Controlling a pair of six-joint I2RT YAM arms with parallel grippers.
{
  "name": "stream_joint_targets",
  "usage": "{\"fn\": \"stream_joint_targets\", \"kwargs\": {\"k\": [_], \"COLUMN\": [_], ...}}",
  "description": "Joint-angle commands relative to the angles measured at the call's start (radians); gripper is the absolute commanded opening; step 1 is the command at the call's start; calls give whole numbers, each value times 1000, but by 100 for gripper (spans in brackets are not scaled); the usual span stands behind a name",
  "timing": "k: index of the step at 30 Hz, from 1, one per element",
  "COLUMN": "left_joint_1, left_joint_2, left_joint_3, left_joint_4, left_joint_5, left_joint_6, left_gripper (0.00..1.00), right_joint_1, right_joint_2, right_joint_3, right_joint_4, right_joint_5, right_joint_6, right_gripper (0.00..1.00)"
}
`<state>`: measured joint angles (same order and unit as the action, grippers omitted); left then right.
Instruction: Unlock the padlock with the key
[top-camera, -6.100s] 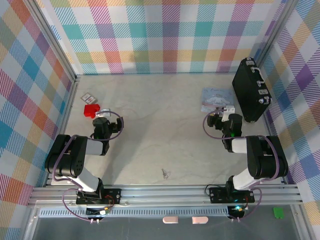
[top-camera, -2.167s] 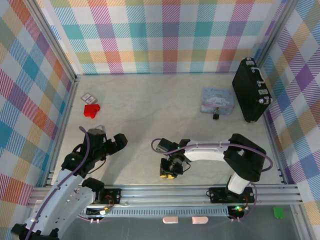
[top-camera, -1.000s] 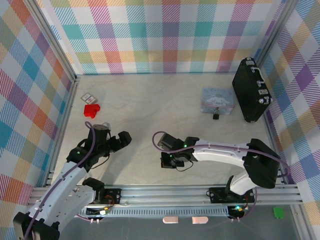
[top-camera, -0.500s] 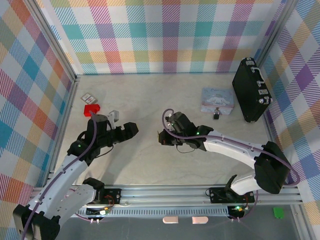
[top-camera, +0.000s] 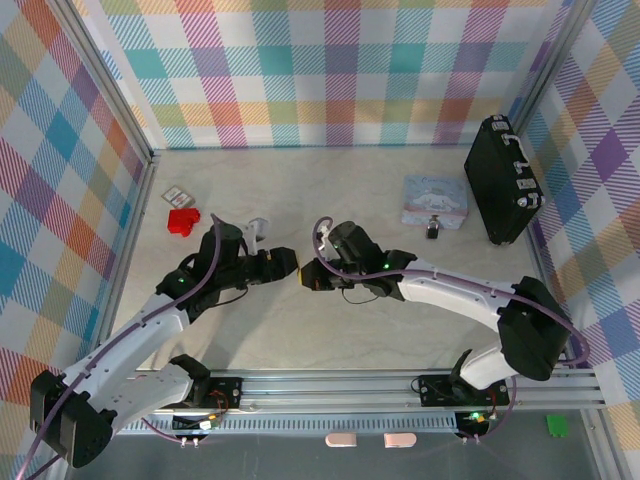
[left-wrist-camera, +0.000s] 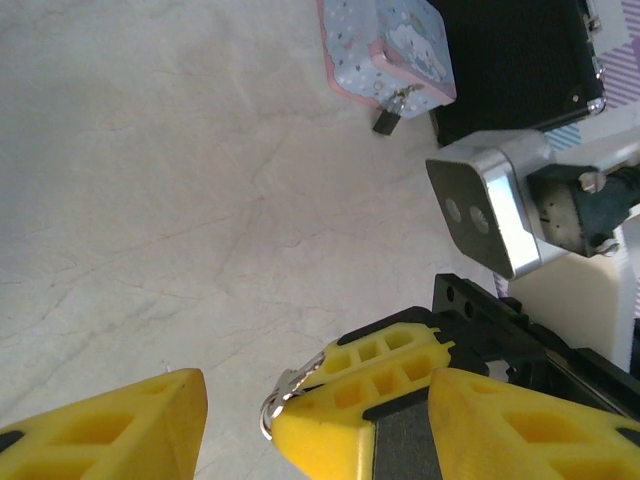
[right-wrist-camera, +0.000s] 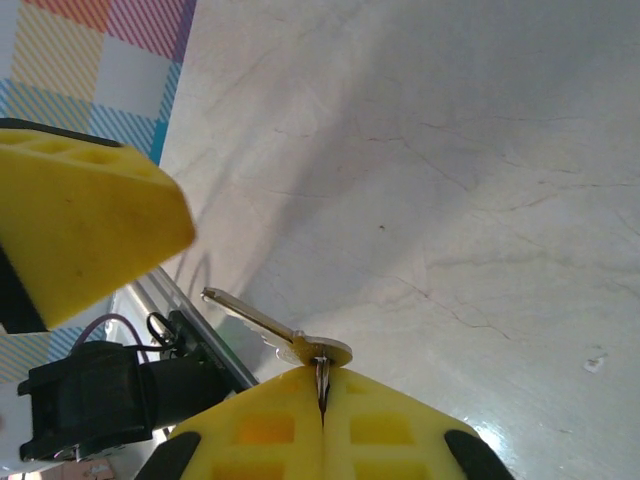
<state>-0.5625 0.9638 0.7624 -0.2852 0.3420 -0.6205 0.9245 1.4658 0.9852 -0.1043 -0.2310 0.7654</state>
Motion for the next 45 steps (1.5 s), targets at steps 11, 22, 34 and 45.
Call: {"fn": "stream_joint_targets", "kwargs": {"k": [11, 22, 34, 45], "left_joint_1": [-23, -24, -25, -25], "left_joint_2": [27, 34, 41, 50], "left_joint_3": [34, 26, 22, 23], "left_joint_4": [15, -14, -16, -23], "left_joint_5": [-47, -35, -38, -58], "left_joint_6": [10, 11, 15, 8], "left_gripper": [42, 33, 23, 16], "right_joint_1": [20, 31, 34, 34], "right_joint_2": [18, 25, 28, 24], "right_joint_3": [36, 50, 56, 56], "right_joint_4": [40, 42, 38, 32], "right_joint_5": [-42, -41, -33, -27], "right_joint_6": [-31, -29, -31, -33], "right_gripper": [0, 0, 0, 0]}}
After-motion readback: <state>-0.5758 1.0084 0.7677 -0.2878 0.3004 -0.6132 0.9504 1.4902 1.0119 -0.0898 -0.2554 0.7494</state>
